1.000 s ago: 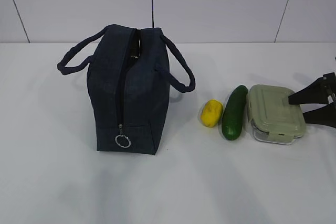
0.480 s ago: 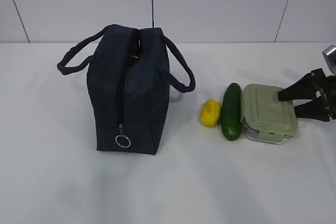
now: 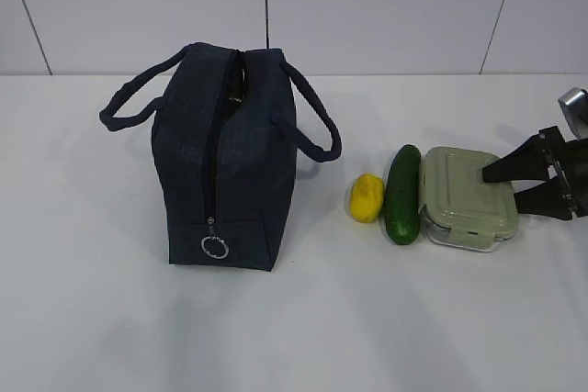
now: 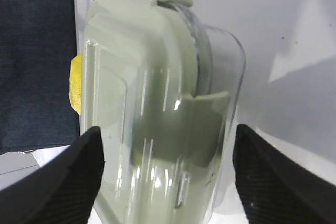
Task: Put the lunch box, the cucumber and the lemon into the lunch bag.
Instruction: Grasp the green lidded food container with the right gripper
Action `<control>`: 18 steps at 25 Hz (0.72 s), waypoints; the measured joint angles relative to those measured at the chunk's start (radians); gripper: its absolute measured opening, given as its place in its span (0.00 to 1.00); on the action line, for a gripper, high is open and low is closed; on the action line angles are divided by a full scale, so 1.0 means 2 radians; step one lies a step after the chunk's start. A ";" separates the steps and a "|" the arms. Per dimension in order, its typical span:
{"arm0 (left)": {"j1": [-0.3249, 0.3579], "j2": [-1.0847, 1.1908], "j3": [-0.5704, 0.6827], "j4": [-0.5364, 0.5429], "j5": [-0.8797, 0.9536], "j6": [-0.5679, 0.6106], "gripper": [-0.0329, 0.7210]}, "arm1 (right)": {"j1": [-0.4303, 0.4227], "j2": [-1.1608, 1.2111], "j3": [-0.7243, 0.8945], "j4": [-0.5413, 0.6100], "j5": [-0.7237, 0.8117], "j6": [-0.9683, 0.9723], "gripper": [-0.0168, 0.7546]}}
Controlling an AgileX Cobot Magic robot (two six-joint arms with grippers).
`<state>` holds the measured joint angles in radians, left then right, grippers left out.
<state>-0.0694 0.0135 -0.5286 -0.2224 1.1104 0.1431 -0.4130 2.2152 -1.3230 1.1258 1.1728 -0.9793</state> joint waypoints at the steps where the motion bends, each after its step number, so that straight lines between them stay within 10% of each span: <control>1: 0.000 0.000 0.000 0.000 0.000 0.000 0.37 | 0.000 0.001 0.000 0.000 0.000 0.000 0.78; 18: 0.000 0.000 0.000 0.000 0.000 0.000 0.37 | 0.000 0.004 0.000 -0.001 0.001 0.002 0.78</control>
<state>-0.0694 0.0135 -0.5286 -0.2224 1.1104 0.1431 -0.4130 2.2235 -1.3230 1.1240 1.1746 -0.9763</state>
